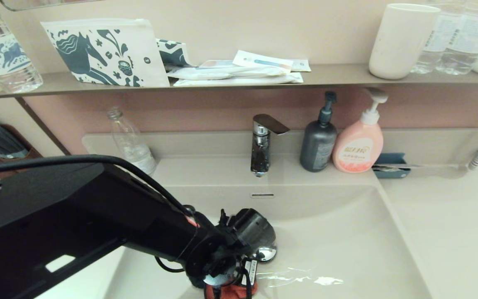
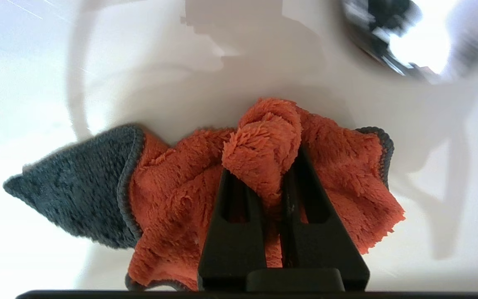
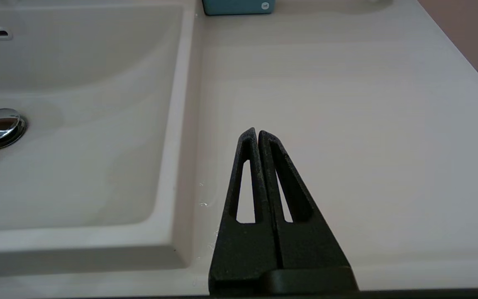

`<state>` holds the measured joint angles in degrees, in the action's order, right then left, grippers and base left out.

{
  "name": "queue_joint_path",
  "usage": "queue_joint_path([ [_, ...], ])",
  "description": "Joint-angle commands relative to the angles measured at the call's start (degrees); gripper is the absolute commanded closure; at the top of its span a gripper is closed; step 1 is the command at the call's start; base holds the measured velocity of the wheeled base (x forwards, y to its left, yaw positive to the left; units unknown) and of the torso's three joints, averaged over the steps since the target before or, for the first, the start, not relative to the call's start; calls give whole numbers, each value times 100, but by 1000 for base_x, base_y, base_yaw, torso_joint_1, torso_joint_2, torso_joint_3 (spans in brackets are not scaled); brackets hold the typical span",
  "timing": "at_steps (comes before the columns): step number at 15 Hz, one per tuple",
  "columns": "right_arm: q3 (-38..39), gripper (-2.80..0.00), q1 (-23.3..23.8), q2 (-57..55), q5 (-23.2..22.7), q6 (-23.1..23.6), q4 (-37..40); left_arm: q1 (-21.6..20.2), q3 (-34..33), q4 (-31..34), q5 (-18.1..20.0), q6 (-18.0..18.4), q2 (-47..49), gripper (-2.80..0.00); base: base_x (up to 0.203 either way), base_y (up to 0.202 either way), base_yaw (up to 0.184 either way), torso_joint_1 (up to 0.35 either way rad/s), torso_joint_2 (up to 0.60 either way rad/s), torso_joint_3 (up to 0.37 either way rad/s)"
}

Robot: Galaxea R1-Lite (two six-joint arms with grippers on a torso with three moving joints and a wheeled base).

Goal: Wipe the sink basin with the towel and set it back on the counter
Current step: Wipe the sink

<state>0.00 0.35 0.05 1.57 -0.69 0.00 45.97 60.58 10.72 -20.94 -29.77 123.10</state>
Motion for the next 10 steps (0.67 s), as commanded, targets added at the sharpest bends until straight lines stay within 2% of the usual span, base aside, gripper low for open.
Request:
queue_joint_path([
  [1,0,0,0,-5,1,-1,0,-367,5,-30,-84,288,-155,0,0,0,0,0,0,0],
  [4,-1,0,0,-5,1,-1,0,-858,-4,-134,-128,916,-416,0,0,0,0,0,0,0],
  [5,0,0,0,-5,1,-1,0,-948,-6,-181,-129,1028,-499,0,0,0,0,0,0,0],
  [7,0,0,0,-5,1,-1,0,-1015,-3,-495,-121,1113,-555,0,0,0,0,0,0,0],
  [10,0,0,0,-5,1,-1,0,-1096,-197,-1313,-115,1122,-476,0,0,0,0,0,0,0],
])
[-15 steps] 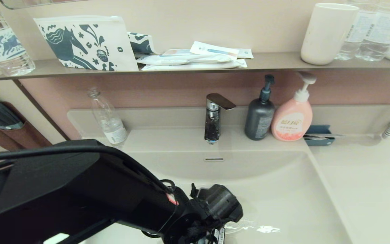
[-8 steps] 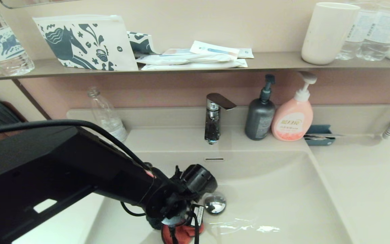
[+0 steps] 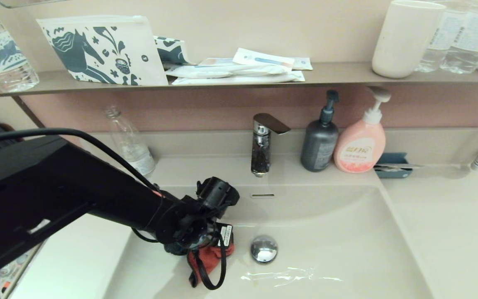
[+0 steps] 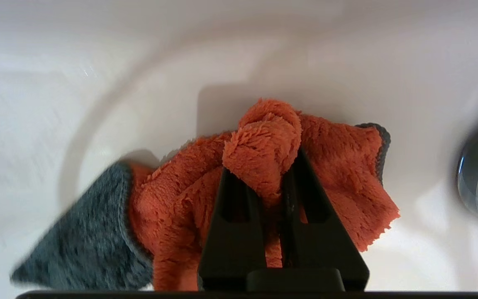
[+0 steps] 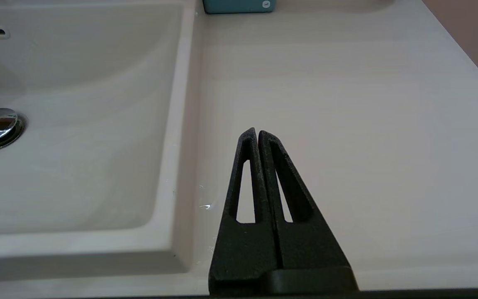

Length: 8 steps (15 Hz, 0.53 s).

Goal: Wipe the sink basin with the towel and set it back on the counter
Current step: Wipe the sink

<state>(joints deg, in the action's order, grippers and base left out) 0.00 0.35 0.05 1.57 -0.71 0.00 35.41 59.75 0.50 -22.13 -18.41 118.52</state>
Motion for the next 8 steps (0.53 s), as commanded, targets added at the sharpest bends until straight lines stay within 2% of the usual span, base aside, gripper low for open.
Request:
queue_joint_path([
  [1,0,0,0,-5,1,0,0,-63,-204,-511,12,-16,33,0,0,0,0,0,0,0],
  [5,0,0,0,-5,1,0,0,-42,-723,-2180,24,-37,97,0,0,0,0,0,0,0],
  [8,0,0,0,-5,1,0,0,203,-962,-3170,15,-124,377,0,0,0,0,0,0,0],
])
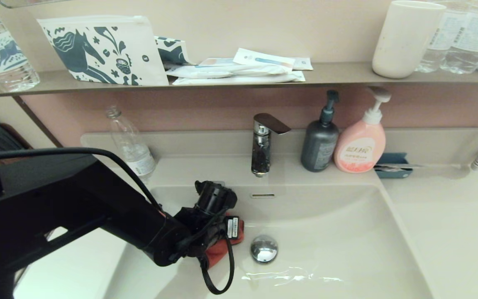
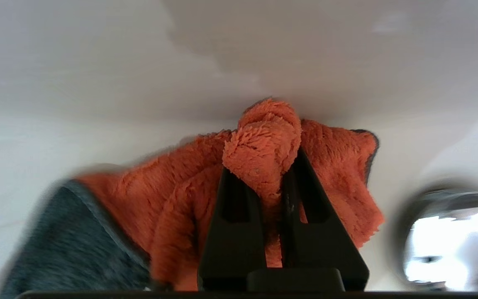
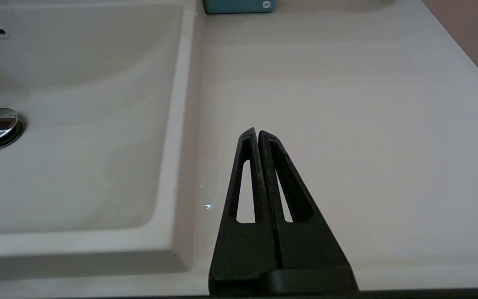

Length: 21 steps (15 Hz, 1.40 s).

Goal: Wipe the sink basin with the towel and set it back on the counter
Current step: Wipe the sink

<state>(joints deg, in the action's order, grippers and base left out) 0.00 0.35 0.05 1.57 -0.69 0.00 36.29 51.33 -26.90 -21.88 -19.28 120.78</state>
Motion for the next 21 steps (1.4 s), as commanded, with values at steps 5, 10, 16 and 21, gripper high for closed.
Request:
queue_joint_path([
  [5,0,0,0,-5,1,-1,0,686,-112,-748,-156,-375,507,0,0,0,0,0,0,0],
  [10,0,0,0,-5,1,-1,0,1199,594,-743,-487,-533,1026,0,0,0,0,0,0,0],
  [16,0,0,0,-5,1,-1,0,1478,1454,-722,-607,-519,1505,0,0,0,0,0,0,0],
  [21,0,0,0,-5,1,-1,0,1890,2053,-677,-606,-637,1503,0,0,0,0,0,0,0],
])
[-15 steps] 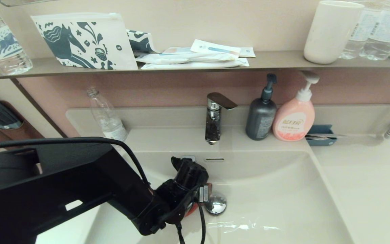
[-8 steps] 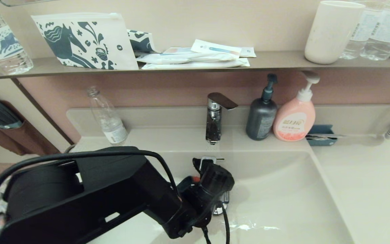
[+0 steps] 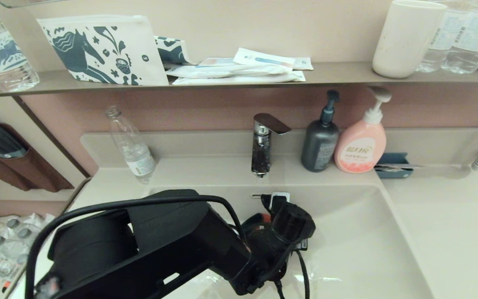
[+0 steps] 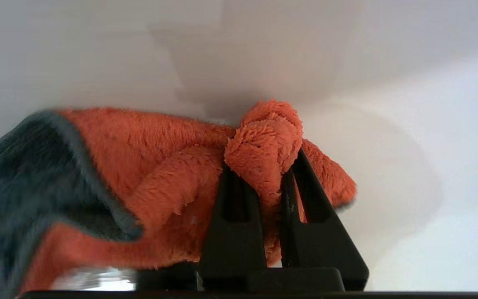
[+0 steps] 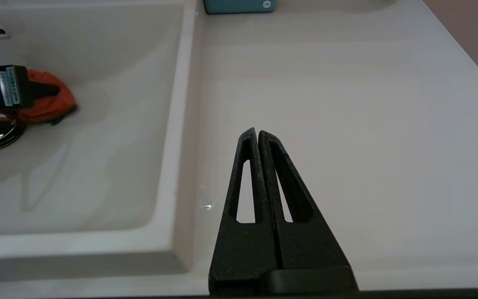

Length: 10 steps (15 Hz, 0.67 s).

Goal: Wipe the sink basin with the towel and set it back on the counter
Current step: Wipe the sink

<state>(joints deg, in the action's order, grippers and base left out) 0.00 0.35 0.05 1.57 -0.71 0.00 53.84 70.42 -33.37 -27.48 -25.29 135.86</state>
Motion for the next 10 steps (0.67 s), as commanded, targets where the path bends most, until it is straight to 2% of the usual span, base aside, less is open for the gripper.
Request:
queue_joint_path([
  [1,0,0,0,-5,1,0,0,218,179,66,-47,-90,-17,0,0,0,0,0,0,0],
  [8,0,0,0,-5,1,0,0,744,175,1212,-56,-1216,-262,0,0,0,0,0,0,0],
  [10,0,0,0,-5,1,0,0,812,56,1305,-56,-1275,-246,0,0,0,0,0,0,0],
])
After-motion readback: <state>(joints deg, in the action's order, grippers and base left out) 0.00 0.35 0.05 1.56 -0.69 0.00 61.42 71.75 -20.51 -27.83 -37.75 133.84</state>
